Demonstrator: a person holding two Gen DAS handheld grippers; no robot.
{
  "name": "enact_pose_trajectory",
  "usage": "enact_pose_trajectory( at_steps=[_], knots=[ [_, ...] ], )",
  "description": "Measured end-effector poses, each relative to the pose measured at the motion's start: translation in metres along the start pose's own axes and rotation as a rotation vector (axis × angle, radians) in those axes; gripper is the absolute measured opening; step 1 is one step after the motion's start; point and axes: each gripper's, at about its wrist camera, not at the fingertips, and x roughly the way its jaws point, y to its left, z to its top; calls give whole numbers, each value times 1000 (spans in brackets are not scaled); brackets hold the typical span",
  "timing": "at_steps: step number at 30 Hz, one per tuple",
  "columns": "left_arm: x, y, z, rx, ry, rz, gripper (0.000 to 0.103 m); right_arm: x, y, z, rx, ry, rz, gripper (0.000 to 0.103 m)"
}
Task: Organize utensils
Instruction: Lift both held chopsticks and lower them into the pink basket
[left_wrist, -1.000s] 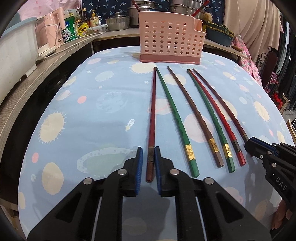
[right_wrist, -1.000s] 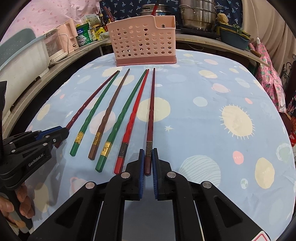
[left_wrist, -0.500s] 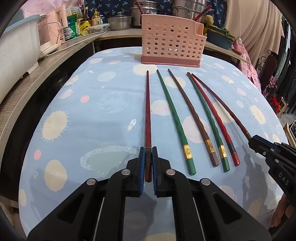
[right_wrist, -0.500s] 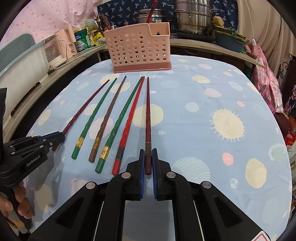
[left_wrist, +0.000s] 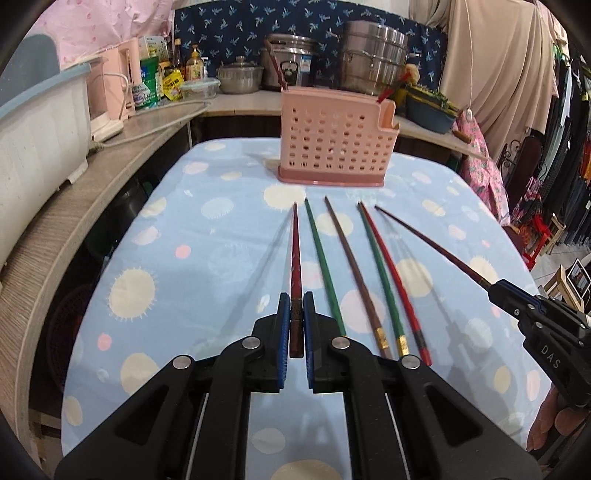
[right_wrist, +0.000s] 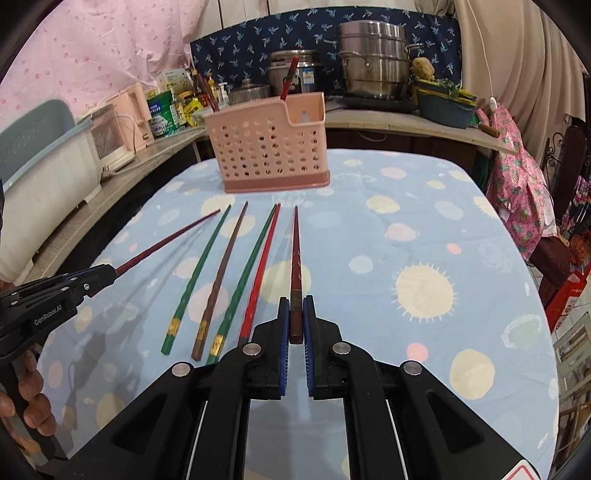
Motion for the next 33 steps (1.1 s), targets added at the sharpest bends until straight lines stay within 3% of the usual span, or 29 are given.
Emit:
enact_pose_trajectory(
  at_steps=[15,33],
  knots=[
    [-37,1,57,-3,-127,-6,7,-36,-11,55,31,-146,7,7],
    [-78,-6,155,25,-365,17,7,-66,-17,126,20,-314,10,7]
  ],
)
